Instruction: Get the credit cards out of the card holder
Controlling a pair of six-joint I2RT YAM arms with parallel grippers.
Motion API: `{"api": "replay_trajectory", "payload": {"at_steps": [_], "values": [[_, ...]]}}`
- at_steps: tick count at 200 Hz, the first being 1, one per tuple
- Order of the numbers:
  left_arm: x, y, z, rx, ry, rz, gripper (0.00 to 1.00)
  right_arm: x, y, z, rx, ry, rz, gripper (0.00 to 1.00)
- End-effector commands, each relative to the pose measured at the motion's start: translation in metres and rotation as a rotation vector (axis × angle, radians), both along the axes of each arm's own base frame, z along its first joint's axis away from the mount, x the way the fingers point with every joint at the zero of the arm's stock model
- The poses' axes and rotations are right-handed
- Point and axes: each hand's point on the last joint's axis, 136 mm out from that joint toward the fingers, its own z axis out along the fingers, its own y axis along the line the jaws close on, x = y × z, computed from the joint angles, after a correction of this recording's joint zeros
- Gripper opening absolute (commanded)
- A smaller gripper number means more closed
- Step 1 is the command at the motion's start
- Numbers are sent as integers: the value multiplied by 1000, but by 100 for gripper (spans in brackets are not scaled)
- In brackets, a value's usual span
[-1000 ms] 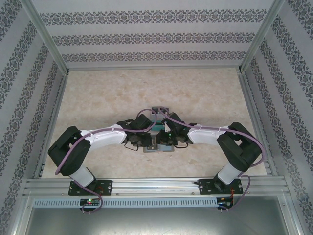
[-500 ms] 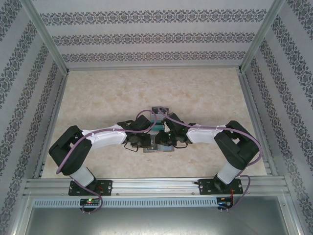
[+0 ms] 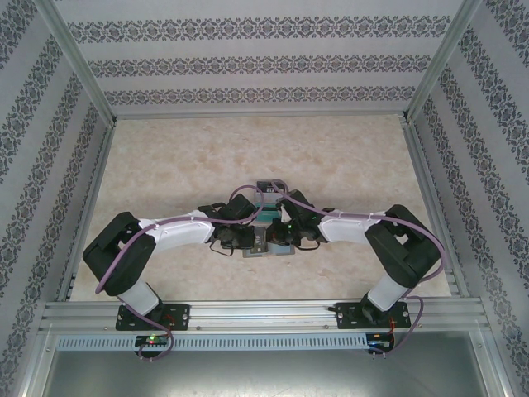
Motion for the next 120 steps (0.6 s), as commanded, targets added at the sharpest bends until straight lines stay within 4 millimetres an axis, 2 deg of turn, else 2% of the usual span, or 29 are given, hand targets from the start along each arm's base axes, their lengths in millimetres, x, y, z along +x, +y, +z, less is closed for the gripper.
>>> {"api": "replay_trajectory", "payload": {"at_steps": [1, 20, 47, 55, 70, 120], "values": [[-5, 7, -11, 29, 34, 16, 13, 1, -19, 3, -7, -10, -27, 0], [-4, 6, -11, 28, 34, 16, 12, 0, -25, 3, -7, -8, -31, 0], [-4, 5, -11, 25, 37, 11, 11, 0, -21, 3, 7, -6, -19, 0], [-3, 4, -11, 25, 36, 10, 10, 0, -18, 3, 10, -5, -12, 9], [-3, 4, -11, 24, 38, 9, 10, 0, -12, 2, 15, -4, 1, 18], [-4, 4, -11, 27, 39, 8, 2, 3, -5, -6, 12, 3, 19, 20]]}}
